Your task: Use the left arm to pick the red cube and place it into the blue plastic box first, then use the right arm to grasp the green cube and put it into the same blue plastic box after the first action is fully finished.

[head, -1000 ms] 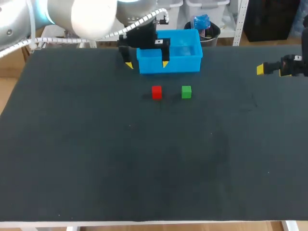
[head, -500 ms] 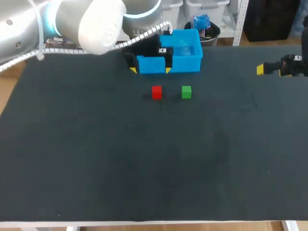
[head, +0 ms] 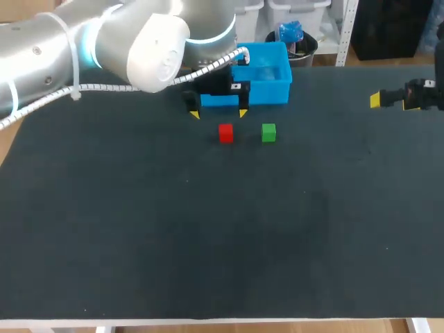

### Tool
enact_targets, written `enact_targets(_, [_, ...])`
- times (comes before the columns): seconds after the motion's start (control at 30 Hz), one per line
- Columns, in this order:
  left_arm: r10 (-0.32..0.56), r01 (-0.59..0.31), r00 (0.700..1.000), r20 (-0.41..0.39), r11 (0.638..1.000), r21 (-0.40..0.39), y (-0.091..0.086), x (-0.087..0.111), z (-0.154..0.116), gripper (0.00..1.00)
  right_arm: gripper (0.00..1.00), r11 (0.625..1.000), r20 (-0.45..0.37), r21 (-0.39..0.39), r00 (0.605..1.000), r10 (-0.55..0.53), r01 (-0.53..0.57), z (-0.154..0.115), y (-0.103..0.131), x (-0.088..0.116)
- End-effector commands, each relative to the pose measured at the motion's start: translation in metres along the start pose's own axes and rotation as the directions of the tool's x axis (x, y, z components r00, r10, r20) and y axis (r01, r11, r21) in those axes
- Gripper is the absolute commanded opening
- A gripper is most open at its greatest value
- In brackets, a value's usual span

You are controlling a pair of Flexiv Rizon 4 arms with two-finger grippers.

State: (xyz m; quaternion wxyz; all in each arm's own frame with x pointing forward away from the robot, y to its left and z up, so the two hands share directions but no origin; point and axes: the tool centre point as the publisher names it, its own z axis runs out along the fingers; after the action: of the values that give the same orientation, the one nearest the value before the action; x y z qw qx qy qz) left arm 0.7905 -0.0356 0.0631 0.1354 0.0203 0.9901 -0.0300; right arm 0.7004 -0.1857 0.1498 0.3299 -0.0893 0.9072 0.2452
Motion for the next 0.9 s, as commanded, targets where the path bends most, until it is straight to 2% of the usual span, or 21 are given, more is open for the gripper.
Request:
enact_targets(0.03, [-0.006, 0.006, 1.0, -0.006, 1.0, 0.0, -0.002, -0.006, 0.003, 1.0, 1.0, 1.0, 0.0, 0.001, 1.0, 0.0, 0.0, 0.0, 0.0, 0.0])
enact_targets(0.4, [-0.014, 0.014, 1.0, -0.012, 1.0, 0.004, -0.012, -0.009, 0.022, 1.0, 1.0, 1.0, 0.0, 0.001, 1.0, 0.0, 0.0, 0.0, 0.0, 0.0])
enact_targets(0.9, [-0.027, 0.027, 0.998, -0.057, 1.0, -0.008, -0.012, 0.005, 0.053, 1.0, 1.0, 1.0, 0.0, 0.001, 1.0, 0.0, 0.0, 0.0, 0.0, 0.0])
